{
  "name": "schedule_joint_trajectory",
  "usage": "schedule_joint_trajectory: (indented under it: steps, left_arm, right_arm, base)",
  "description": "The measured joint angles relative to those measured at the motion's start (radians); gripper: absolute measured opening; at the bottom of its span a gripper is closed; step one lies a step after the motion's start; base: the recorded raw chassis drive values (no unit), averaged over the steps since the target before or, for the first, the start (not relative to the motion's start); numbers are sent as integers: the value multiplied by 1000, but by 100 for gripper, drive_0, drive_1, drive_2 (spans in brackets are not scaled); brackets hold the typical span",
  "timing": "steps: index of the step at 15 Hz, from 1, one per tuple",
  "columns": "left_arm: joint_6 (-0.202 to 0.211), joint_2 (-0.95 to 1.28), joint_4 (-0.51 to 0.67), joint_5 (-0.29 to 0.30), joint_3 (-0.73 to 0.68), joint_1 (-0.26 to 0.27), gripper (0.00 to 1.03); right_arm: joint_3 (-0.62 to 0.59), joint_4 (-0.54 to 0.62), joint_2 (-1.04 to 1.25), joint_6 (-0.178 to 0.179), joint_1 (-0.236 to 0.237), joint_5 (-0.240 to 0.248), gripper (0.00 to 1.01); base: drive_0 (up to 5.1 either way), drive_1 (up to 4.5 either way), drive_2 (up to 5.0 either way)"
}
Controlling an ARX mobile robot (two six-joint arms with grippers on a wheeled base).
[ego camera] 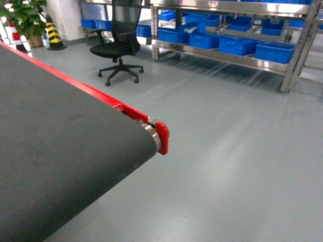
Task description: Sort blue parts and orange caps into right shelf containers
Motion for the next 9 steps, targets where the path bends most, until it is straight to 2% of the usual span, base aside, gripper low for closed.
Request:
schedule_joint_trajectory:
  steps: [9]
  left_arm:
    - [0, 0, 0, 0, 0, 0, 44]
  right_arm:
    - [0, 0, 0, 0, 0, 0, 41]
  base:
    - [-158, -158, -158]
